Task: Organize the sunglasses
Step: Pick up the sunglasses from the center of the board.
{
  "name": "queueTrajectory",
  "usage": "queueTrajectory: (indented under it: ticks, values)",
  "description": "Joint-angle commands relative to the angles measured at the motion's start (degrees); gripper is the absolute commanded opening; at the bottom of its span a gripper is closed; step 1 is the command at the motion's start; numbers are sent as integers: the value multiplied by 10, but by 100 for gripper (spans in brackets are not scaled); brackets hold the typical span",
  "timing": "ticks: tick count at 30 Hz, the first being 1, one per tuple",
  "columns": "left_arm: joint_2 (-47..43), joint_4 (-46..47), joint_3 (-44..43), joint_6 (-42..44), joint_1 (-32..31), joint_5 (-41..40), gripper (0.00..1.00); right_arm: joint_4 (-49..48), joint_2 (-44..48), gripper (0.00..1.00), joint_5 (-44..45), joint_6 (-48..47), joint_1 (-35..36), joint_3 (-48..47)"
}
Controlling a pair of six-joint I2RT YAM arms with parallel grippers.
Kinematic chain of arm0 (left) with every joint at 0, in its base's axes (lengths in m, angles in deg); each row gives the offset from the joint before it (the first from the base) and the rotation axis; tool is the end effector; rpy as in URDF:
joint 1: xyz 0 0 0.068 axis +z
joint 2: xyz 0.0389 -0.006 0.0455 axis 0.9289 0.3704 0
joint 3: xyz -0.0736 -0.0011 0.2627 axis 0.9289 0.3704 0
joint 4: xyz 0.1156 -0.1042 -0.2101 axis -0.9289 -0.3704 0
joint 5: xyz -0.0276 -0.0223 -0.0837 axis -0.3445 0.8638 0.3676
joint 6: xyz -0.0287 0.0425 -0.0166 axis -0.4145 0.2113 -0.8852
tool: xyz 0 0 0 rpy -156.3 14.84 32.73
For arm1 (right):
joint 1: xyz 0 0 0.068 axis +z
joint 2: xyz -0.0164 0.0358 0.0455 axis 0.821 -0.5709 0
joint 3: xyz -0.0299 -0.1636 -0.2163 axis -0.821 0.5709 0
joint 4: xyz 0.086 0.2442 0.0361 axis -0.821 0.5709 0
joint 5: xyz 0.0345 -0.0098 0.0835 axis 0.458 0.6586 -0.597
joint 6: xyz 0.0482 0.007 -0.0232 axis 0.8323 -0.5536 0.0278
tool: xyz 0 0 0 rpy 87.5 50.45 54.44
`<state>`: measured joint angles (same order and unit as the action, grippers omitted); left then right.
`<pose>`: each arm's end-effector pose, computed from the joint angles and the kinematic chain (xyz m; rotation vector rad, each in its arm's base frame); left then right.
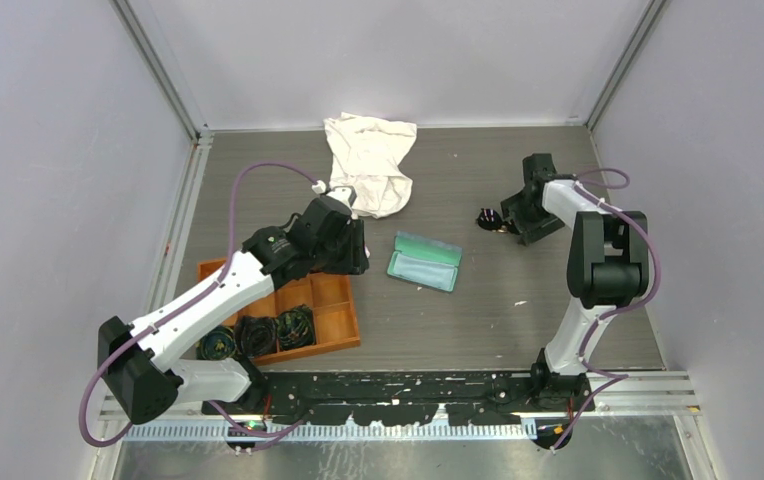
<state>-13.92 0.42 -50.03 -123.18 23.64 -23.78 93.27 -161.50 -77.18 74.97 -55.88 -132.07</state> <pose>0.1846 -0.1770 0.3151 0.1007 2.4589 -0.5385 0.3683 -0.0112 0.1735 1.4471 2.3231 0.0267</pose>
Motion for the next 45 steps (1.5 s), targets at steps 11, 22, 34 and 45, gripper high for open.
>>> queueTrajectory:
  ticks: [11,22,34,45]
  values:
    - [-23,7,9,-11,-4,-1,45,75,-6,76,26,238,7,-32]
    - [-32,10,18,-15,-4,2,44,116,-55,72,53,247,49,-88]
    - [-51,1,24,-17,-5,-4,44,124,-68,60,69,229,53,-90]
    - [-48,3,29,-15,-5,-5,44,133,-79,46,41,-62,52,-121]
